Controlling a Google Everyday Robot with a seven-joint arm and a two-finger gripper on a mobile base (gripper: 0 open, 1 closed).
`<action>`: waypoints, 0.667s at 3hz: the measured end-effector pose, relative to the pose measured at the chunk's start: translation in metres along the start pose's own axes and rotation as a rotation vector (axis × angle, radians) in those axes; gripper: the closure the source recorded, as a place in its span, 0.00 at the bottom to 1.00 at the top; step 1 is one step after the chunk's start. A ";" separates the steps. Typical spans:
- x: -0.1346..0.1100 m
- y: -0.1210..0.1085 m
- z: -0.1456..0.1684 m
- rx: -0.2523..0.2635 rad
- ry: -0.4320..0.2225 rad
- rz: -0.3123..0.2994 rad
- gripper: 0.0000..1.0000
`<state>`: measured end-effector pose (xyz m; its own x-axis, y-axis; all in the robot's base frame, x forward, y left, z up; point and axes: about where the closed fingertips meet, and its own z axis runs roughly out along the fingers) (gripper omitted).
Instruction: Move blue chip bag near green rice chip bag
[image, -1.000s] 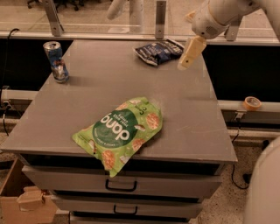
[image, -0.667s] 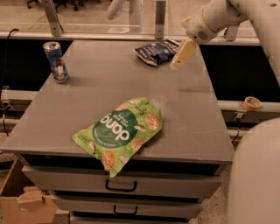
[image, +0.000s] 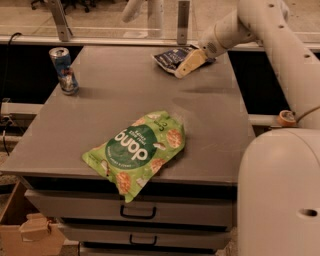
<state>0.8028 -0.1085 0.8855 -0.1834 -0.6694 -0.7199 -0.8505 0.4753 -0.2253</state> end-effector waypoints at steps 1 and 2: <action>-0.005 -0.006 0.025 0.020 -0.011 0.112 0.00; -0.005 -0.014 0.045 0.055 0.004 0.188 0.00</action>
Offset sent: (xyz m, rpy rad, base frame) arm 0.0523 0.0257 -0.0300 0.0980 0.0936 -0.2652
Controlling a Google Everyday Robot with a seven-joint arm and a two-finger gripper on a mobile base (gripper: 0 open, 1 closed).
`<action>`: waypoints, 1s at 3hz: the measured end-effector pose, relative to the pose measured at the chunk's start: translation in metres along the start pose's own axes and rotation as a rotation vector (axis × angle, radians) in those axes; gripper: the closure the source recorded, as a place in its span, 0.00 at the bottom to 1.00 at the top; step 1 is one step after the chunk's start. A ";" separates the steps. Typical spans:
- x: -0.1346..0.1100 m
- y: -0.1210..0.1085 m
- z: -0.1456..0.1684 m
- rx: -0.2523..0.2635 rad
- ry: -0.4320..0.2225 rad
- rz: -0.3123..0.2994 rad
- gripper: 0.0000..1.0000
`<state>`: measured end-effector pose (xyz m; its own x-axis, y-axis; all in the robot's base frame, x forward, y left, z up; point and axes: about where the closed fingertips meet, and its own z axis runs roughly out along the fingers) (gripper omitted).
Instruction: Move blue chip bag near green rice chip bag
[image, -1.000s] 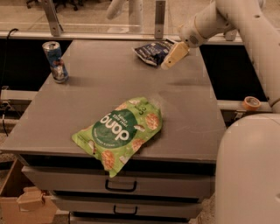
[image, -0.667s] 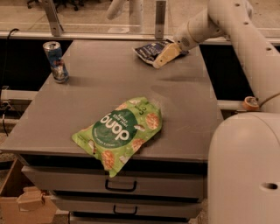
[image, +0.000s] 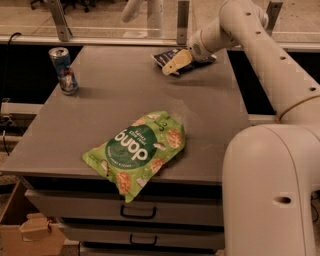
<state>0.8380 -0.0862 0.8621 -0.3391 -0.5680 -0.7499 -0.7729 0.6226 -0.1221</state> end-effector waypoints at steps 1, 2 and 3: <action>0.000 -0.004 0.012 0.024 0.011 0.035 0.16; 0.002 -0.007 0.017 0.037 0.016 0.053 0.39; 0.002 -0.007 0.013 0.040 0.017 0.052 0.62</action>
Offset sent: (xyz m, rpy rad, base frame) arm 0.0175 -0.0033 -0.0077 0.0059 0.0137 -0.1000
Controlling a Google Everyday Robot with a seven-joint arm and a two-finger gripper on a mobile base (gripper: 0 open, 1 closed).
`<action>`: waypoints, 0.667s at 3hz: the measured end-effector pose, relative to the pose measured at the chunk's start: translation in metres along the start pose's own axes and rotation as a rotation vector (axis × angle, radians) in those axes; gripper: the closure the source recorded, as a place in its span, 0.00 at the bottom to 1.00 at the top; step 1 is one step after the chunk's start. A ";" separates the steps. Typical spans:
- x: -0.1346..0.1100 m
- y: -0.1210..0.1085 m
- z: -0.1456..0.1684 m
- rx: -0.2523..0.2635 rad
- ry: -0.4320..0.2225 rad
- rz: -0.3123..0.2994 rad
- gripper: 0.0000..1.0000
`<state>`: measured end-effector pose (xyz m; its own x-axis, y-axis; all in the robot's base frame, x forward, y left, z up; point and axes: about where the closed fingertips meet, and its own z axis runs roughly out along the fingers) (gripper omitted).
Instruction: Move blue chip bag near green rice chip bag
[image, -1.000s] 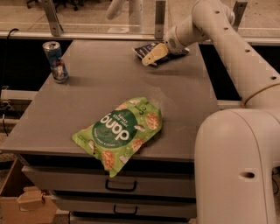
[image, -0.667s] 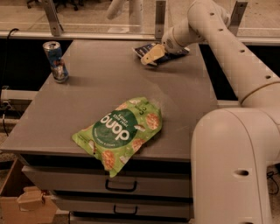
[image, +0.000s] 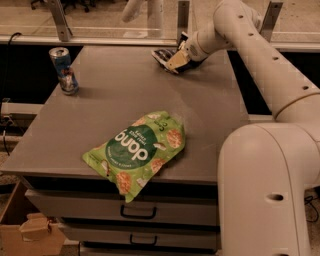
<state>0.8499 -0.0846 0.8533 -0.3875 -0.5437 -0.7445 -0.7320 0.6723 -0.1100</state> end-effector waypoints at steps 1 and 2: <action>-0.012 0.000 -0.019 0.002 -0.031 -0.045 0.86; -0.042 0.006 -0.050 -0.001 -0.099 -0.164 1.00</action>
Offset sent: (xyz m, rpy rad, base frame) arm -0.0316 0.0005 0.1271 -0.0730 -0.3286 0.2688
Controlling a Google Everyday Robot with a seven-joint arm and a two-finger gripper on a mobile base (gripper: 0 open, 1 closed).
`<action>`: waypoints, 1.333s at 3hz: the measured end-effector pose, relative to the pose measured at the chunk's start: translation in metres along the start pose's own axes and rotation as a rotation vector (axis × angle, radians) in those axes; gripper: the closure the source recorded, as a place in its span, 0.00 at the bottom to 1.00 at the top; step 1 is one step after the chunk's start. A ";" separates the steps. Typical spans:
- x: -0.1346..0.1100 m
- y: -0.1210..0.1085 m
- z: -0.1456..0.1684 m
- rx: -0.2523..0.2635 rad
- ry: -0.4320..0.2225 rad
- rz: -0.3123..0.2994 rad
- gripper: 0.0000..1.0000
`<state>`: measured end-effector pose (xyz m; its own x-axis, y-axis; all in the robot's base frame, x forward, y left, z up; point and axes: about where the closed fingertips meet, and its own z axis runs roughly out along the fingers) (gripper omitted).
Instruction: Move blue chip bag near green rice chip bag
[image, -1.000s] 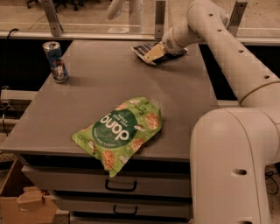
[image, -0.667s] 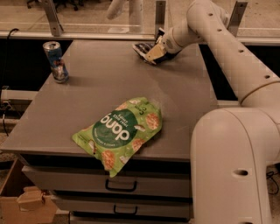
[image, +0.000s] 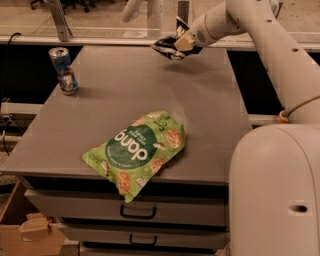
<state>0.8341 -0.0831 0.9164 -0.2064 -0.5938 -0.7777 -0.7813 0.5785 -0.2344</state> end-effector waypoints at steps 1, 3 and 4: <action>-0.038 0.007 -0.021 0.030 -0.006 -0.229 1.00; -0.035 0.018 -0.014 -0.011 0.001 -0.275 1.00; -0.028 0.041 -0.022 -0.075 0.020 -0.303 1.00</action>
Offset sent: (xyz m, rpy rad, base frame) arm -0.0084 0.0125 0.0336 -0.1082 -0.1222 0.0923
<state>0.7950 -0.0547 0.9411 0.0318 -0.7439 -0.6675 -0.8500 0.3313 -0.4096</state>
